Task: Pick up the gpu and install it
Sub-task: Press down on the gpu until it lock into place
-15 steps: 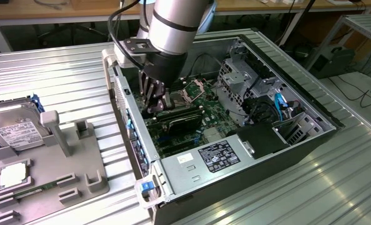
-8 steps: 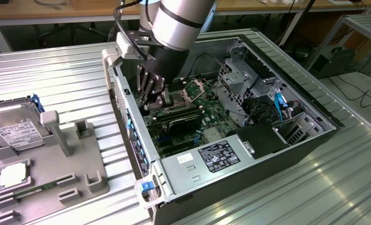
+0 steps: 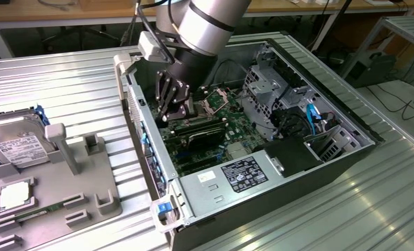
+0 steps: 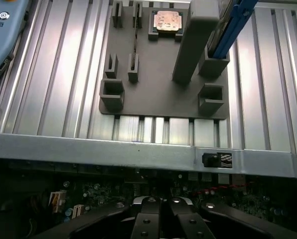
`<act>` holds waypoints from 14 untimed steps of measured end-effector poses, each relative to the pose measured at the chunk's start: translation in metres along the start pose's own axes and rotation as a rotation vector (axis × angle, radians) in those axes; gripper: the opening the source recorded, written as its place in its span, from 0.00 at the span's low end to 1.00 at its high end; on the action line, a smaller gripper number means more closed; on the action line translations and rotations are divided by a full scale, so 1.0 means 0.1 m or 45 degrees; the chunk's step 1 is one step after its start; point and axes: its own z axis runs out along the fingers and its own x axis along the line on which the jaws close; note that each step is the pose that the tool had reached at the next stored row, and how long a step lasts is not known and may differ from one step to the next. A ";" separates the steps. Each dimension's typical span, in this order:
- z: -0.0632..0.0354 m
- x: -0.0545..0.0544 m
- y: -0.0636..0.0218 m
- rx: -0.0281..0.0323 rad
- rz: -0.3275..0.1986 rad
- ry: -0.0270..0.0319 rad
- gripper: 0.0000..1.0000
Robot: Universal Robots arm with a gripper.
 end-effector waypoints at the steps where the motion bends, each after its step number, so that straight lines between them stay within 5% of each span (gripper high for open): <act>1: 0.003 0.00 -0.002 0.0000 0.000 -0.0002 0.11; 9: 0.028 -0.02 -0.011 -0.0007 0.000 -0.0001 0.11; 14: 0.032 0.07 -0.007 -0.0128 -0.001 -0.0025 0.11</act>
